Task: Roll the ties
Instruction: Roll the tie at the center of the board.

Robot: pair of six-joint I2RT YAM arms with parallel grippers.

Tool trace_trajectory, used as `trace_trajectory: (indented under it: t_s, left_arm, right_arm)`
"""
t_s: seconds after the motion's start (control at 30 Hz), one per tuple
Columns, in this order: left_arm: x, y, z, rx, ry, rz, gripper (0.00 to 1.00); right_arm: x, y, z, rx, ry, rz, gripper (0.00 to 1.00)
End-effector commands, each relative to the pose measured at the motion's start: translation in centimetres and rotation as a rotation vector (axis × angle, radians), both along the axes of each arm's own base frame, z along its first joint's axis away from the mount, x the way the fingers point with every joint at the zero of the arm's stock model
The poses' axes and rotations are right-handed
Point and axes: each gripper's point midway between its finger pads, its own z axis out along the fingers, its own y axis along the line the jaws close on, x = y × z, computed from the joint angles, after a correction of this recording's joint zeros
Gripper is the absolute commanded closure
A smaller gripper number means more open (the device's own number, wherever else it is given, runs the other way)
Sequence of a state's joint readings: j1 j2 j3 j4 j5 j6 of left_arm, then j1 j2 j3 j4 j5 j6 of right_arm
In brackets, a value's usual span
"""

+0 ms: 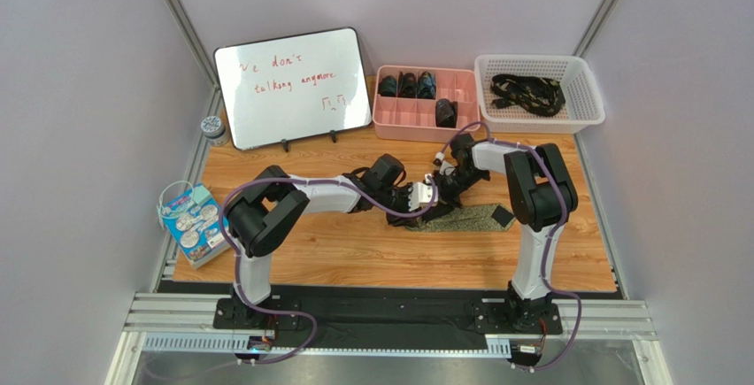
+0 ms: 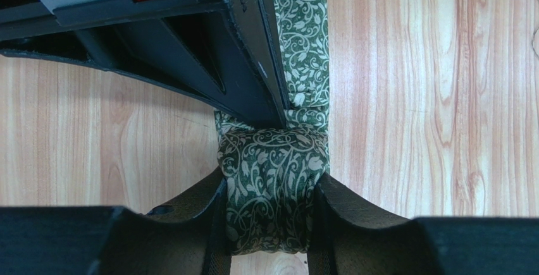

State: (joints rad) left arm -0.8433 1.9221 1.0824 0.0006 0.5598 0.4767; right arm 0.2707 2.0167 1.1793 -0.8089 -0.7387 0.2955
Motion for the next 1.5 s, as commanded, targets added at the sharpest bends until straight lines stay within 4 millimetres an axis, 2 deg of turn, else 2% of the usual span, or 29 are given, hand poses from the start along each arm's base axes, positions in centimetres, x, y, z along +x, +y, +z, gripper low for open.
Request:
trace_trajectory:
  t_s: [0.0, 0.03, 0.13, 0.3, 0.43, 0.53, 0.7, 0.8, 0.9, 1.0, 1.07, 1.23, 1.43, 1.47]
  left_arm:
    - [-2.4, 1.7, -1.7, 0.085, 0.057, -0.066, 0.76]
    - [-1.9, 1.5, -1.0, 0.047, 0.055, -0.053, 0.58]
    - [-1.7, 1.5, 1.4, -0.035, 0.094, 0.005, 0.4]
    - [-1.5, 1.2, 4.4, -0.12, 0.11, 0.077, 0.38]
    - [-0.9, 0.1, 5.5, -0.168, 0.115, 0.103, 0.44]
    - [-0.2, -0.6, 5.2, -0.16, 0.141, 0.125, 0.53]
    - [0.3, -2.2, 5.2, -0.174, 0.175, 0.13, 0.57]
    - [0.4, -2.9, 4.9, -0.175, 0.181, 0.133, 0.5]
    - [-0.1, -3.3, 3.8, -0.154, 0.186, 0.132, 0.44]
    - [-0.2, -3.6, 2.6, -0.136, 0.191, 0.146, 0.43]
    - [-0.2, -3.5, 1.6, -0.118, 0.192, 0.164, 0.44]
    - [0.6, -2.5, -0.6, -0.059, 0.142, 0.195, 0.56]
    - [-0.7, -1.0, -2.5, 0.054, 0.06, 0.092, 0.6]
    - [-1.2, -0.4, -3.1, 0.091, 0.064, 0.084, 0.6]
  right_arm:
    - [2.9, -3.0, -5.9, -0.242, -0.18, 0.035, 1.0]
    - [2.9, -3.1, -6.0, -0.249, -0.18, 0.035, 1.0]
    - [3.0, -3.2, -5.8, -0.254, -0.19, 0.031, 1.0]
    - [2.8, -3.2, -5.9, -0.256, -0.189, 0.021, 1.0]
    - [2.7, -3.2, -6.0, -0.254, -0.188, 0.013, 1.0]
    - [2.6, -3.2, -6.1, -0.254, -0.186, 0.01, 1.0]
    - [2.4, -3.1, -6.2, -0.248, -0.179, 0.009, 1.0]
    - [2.3, -3.0, -6.2, -0.243, -0.176, 0.004, 1.0]
    - [2.3, -2.9, -6.3, -0.239, -0.168, 0.002, 1.0]
    - [2.2, -2.8, -6.3, -0.234, -0.163, -0.003, 1.0]
    - [2.2, -2.7, -6.3, -0.226, -0.165, -0.006, 1.0]
    - [2.1, -2.6, -6.2, -0.215, -0.16, -0.009, 1.0]
    - [2.3, -1.6, -5.0, -0.146, -0.164, -0.002, 1.0]
    - [2.6, -1.3, -4.1, -0.118, -0.179, 0.005, 1.0]
